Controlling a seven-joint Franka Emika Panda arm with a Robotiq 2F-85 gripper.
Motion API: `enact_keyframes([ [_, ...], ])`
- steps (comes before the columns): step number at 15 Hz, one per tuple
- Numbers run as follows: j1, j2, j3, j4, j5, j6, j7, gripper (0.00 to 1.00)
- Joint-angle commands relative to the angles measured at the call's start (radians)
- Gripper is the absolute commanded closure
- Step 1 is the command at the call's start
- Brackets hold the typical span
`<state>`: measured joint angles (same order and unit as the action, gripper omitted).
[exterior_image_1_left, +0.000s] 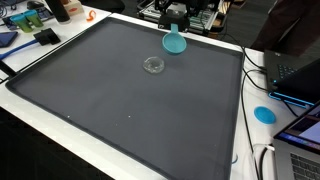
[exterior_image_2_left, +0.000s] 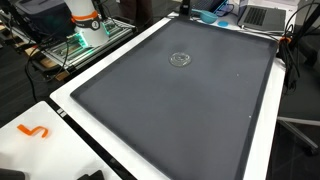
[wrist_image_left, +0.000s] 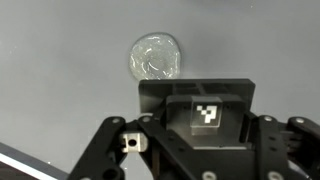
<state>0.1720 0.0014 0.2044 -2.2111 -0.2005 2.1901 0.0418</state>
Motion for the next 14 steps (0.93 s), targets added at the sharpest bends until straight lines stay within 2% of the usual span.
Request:
enact_keyframes([
  [1,0.01,0.034,-0.003,0.056,-0.038,-0.052,0.041,0.69],
  [11,0.007,0.068,-0.019,0.134,-0.039,-0.072,0.033,0.69],
  [12,0.006,0.065,-0.018,0.117,-0.016,-0.045,0.02,0.44],
  [14,0.006,0.066,-0.02,0.123,-0.016,-0.045,0.02,0.44],
])
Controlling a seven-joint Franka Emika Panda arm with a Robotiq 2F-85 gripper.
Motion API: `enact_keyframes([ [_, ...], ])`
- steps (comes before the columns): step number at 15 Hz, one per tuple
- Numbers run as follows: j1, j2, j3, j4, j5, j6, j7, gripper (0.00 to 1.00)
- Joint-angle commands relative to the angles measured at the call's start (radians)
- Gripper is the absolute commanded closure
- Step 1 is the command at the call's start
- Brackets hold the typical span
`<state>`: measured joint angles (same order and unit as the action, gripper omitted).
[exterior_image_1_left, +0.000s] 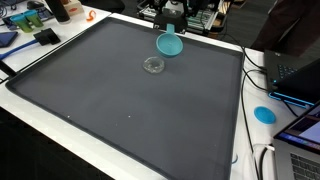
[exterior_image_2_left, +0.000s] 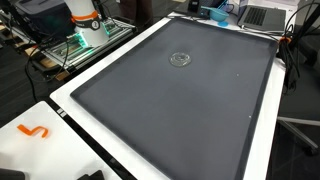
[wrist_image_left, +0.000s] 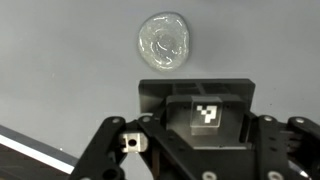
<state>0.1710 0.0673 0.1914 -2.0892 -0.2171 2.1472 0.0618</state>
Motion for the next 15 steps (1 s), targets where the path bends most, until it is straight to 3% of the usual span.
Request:
enact_keyframes([
  [1,0.007,0.001,-0.007,0.003,0.001,-0.002,0.0,0.44],
  [11,0.007,0.003,-0.007,0.006,0.001,-0.004,0.0,0.44],
  [12,0.007,0.003,-0.007,0.006,0.001,-0.004,0.0,0.69],
  [15,-0.002,-0.008,-0.013,-0.036,0.065,0.023,0.016,0.69],
])
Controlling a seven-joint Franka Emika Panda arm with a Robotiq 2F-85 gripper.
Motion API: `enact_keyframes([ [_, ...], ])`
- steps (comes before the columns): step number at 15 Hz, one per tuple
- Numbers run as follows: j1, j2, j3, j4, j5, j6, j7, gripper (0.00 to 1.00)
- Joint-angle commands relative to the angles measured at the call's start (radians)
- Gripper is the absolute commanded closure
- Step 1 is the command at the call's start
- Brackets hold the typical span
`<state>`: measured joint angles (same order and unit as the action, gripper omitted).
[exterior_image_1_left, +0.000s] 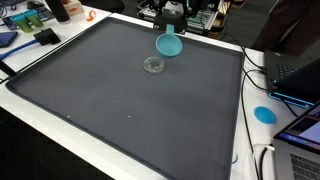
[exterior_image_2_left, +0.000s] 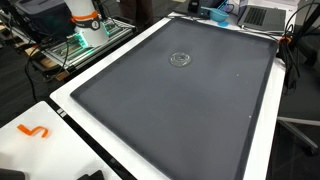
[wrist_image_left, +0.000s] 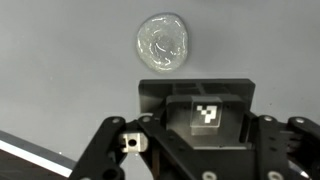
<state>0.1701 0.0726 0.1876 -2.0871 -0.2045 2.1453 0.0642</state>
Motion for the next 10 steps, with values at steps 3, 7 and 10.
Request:
enact_keyframes([
  [3,-0.006,-0.038,-0.017,-0.105,0.104,0.069,0.041,0.69],
  [7,-0.018,-0.069,-0.037,-0.212,0.127,0.12,0.092,0.69],
  [10,-0.027,-0.087,-0.052,-0.283,0.118,0.134,0.116,0.69],
])
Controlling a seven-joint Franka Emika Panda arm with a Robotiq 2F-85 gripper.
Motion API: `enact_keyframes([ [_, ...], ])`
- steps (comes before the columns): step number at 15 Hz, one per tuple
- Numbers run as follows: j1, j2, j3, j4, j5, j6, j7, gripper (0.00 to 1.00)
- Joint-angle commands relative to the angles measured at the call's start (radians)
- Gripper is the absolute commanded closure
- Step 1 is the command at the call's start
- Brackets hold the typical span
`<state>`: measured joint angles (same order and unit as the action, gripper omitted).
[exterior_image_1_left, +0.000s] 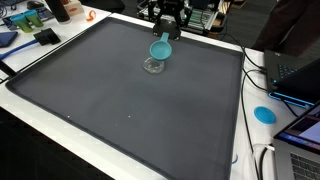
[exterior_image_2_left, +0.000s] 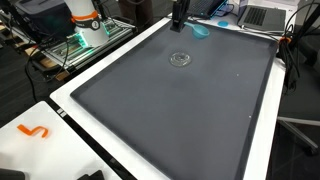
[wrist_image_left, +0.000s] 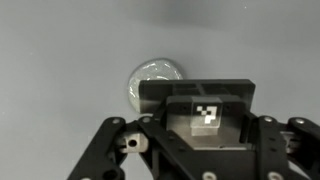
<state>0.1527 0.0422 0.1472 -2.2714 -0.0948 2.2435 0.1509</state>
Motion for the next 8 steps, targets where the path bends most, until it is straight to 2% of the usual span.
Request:
enact_keyframes([
  [1,-0.014,-0.062,-0.015,-0.123,0.001,0.042,0.025,0.69],
  [8,-0.04,-0.078,-0.039,-0.249,-0.032,0.107,-0.039,0.69],
])
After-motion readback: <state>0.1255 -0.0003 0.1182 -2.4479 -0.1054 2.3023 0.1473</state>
